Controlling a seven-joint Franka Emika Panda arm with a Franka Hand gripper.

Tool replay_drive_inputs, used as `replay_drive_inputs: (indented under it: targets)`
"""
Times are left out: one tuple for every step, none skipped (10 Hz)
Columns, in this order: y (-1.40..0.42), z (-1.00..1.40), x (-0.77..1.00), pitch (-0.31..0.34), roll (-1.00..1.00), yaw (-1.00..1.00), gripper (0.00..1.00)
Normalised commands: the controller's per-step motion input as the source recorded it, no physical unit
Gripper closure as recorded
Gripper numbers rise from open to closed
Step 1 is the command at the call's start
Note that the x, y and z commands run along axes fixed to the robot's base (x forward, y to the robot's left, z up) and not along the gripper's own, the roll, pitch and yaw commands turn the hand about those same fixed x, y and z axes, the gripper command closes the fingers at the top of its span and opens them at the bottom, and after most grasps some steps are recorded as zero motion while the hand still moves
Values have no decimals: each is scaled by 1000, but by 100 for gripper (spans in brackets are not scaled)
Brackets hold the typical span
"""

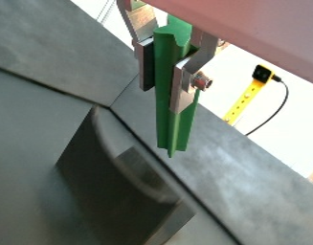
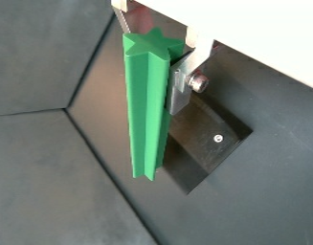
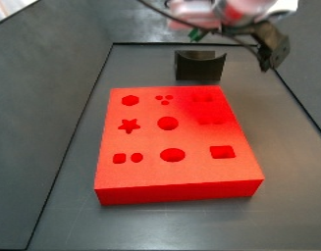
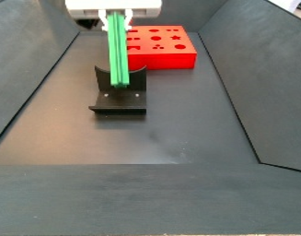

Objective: Pick up the star object. Move up. Place the star object on the fixture. Regrasp the star object. Move to above the board. Insert the star object.
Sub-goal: Move to above the board.

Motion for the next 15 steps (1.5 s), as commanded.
replay_drive_inputs:
  targets:
    - [55,1000,-53,-60,-46,-50,100]
    - [52,1000,-54,-35,-52,-68,100]
    - [49,1000,-58,1,-56,-73,100]
    - [47,1000,-59,26,-59,-72,100]
    - [43,1000,-61,54,-56,-57,100]
    - [41,1000,-62,69,-55,-46,100]
    - [37,1000,-61,89,-60,-17,100]
    - [35,1000,-64,91,-60,-6,100]
    - [31,1000,-65,90,-58,16,100]
    - [27,1000,-62,86,-58,27,100]
    - [19,1000,-56,88,-58,44,100]
    - [10,844,-35,86,-56,50,100]
    - [4,670,-19,93,-51,56,100]
    - [-8,437,3,100,-49,60,100]
    - [-13,267,10,108,-45,65,100]
